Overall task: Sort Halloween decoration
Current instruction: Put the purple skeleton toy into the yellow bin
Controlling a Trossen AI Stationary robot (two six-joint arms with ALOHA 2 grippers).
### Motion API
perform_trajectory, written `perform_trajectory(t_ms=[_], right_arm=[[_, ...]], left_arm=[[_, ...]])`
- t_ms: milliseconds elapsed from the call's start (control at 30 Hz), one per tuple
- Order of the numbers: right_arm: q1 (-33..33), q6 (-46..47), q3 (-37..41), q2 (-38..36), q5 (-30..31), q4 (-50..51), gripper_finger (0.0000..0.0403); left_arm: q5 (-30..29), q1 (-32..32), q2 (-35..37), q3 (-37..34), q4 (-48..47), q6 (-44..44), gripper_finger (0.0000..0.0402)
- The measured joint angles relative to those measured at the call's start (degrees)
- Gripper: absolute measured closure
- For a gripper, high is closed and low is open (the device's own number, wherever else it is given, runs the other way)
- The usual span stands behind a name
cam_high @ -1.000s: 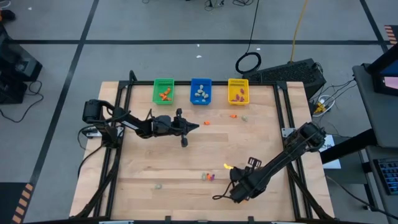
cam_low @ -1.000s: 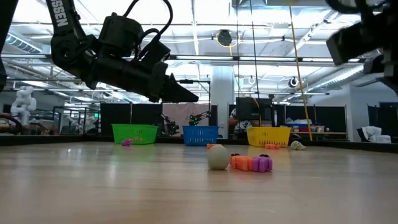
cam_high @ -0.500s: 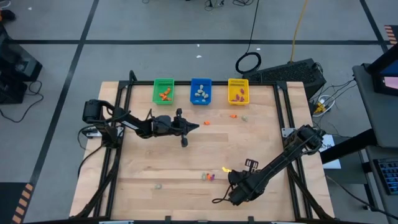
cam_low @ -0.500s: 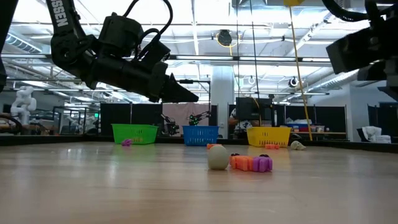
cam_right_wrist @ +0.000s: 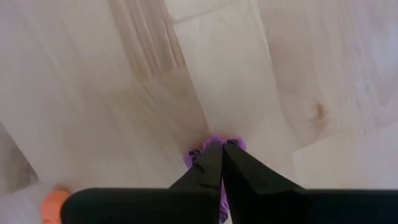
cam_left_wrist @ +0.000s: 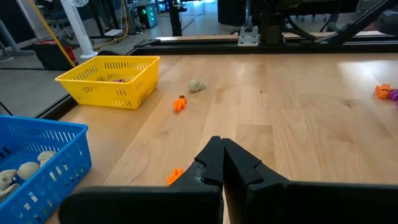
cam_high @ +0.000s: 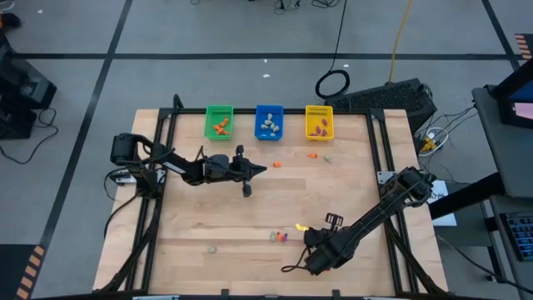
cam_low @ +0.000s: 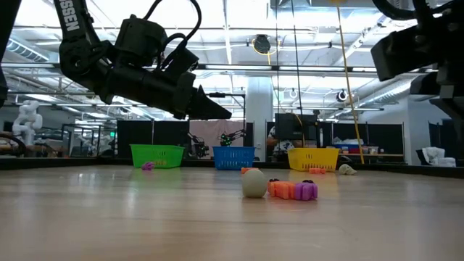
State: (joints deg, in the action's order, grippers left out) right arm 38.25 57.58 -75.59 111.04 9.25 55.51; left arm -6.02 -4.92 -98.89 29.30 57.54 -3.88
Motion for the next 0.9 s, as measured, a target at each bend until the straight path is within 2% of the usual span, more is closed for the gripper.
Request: perform_trajectory(t_ms=[433, 567, 733, 900], right_arm=[[-1.58, 0.88, -0.14, 0.09, -0.28, -4.08, 0.0399], [-1.87, 3.71, -3.54, 0.02, -0.40, -2.25, 0.0395], [-1.85, 7.61, -8.73, -0.11, -0.54, 4.62, 0.0353], [-0.37, 6.57, -8.24, -0.11, -2.27, 9.15, 0.0291]], left_arm=[[0.00, -0.01, 0.00, 0.00, 0.00, 0.00, 0.0402], [0.00, 0.01, 0.00, 0.00, 0.00, 0.00, 0.0402], [0.00, -0.01, 0.00, 0.00, 0.00, 0.02, 0.0402], [0.00, 0.01, 0.00, 0.00, 0.00, 0.02, 0.0402]])
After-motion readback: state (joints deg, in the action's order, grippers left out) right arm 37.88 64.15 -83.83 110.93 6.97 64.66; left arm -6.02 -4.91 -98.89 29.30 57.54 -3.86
